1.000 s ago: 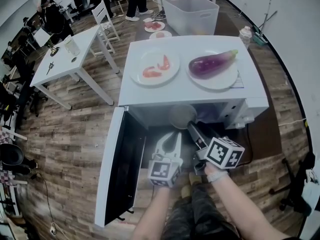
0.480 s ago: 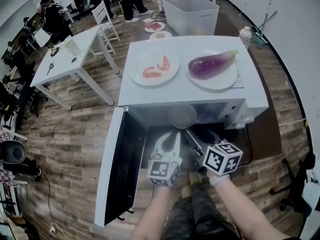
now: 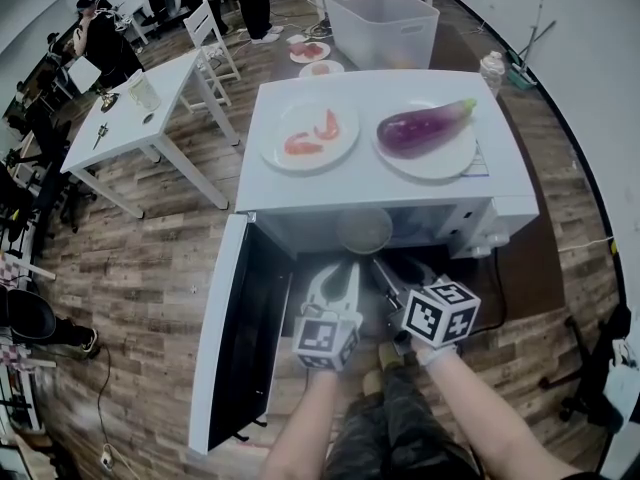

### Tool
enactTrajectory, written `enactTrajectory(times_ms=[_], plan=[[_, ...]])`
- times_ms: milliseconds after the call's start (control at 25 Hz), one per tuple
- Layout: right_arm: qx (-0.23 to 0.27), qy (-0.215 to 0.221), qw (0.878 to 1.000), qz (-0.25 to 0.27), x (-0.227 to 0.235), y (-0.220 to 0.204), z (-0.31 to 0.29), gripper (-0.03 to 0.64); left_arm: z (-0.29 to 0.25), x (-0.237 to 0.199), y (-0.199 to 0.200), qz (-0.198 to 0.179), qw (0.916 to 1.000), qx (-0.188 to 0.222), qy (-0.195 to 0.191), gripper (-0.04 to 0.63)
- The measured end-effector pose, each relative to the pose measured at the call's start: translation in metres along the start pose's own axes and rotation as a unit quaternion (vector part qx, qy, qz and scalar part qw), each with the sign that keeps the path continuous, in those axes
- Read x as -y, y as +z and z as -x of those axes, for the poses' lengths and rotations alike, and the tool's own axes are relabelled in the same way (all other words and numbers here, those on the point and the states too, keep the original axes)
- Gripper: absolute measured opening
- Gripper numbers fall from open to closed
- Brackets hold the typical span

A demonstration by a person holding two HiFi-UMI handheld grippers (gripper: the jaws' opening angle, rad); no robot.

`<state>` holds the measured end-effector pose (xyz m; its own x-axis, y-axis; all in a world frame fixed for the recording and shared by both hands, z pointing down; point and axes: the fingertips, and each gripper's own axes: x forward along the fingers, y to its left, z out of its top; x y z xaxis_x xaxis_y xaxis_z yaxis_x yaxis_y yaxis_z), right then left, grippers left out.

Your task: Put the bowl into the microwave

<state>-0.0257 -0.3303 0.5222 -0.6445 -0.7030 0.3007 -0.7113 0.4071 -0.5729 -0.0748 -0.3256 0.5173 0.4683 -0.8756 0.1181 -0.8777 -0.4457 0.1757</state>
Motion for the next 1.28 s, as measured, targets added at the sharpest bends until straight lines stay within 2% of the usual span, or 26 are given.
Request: enactTrajectory(times_ms=[1280], plan=[[0.007,-0.018,0.999,-0.032,0.011,0.008,-0.026,0.094,-0.018,-0.009,0.0,0.006,0.9999,-0.011,-0.001,0.009]])
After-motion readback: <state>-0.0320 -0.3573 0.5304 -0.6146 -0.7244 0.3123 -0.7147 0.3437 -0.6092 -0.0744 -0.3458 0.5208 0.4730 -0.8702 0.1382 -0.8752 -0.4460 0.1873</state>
